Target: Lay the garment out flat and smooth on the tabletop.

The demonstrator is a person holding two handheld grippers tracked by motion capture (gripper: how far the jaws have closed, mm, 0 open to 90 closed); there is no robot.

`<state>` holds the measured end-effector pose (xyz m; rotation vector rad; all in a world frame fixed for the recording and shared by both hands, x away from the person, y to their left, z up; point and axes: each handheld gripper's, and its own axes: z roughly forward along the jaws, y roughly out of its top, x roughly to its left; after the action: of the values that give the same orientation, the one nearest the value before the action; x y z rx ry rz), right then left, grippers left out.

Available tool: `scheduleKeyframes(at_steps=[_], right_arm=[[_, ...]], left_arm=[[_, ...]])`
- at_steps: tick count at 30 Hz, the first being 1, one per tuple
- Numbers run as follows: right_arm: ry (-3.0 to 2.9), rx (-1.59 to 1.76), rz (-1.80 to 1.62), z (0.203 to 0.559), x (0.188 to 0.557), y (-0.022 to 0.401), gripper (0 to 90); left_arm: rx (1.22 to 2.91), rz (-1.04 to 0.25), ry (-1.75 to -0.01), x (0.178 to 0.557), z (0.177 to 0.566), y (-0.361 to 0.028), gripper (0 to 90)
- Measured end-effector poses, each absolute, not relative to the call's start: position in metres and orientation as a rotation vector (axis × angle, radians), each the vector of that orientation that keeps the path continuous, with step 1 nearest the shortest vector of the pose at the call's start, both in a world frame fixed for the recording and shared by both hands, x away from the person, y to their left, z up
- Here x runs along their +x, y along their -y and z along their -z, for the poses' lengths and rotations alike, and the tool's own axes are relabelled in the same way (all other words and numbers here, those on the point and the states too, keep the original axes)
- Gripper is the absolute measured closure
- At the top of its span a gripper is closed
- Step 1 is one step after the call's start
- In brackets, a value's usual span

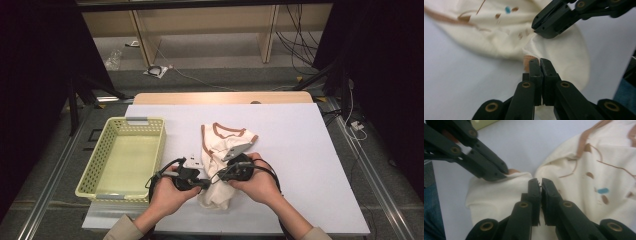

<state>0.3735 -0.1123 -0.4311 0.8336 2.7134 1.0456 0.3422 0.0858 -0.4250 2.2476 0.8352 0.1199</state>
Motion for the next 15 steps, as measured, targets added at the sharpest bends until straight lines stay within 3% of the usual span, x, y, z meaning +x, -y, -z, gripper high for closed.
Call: scheduleKeyframes(at_steps=[7,15], right_arm=[[-2.683,0.912,-1.066,0.431,0.357,0.151,89.9],[-2.697,0.996,-1.010,0.442,0.334,0.195,88.0]], left_arm=[[2.241,-0.050,-0.729,0.331,0.416,-0.050,87.8],[2.286,0.016,-0.610,0.320,0.429,-0.006,87.2]])
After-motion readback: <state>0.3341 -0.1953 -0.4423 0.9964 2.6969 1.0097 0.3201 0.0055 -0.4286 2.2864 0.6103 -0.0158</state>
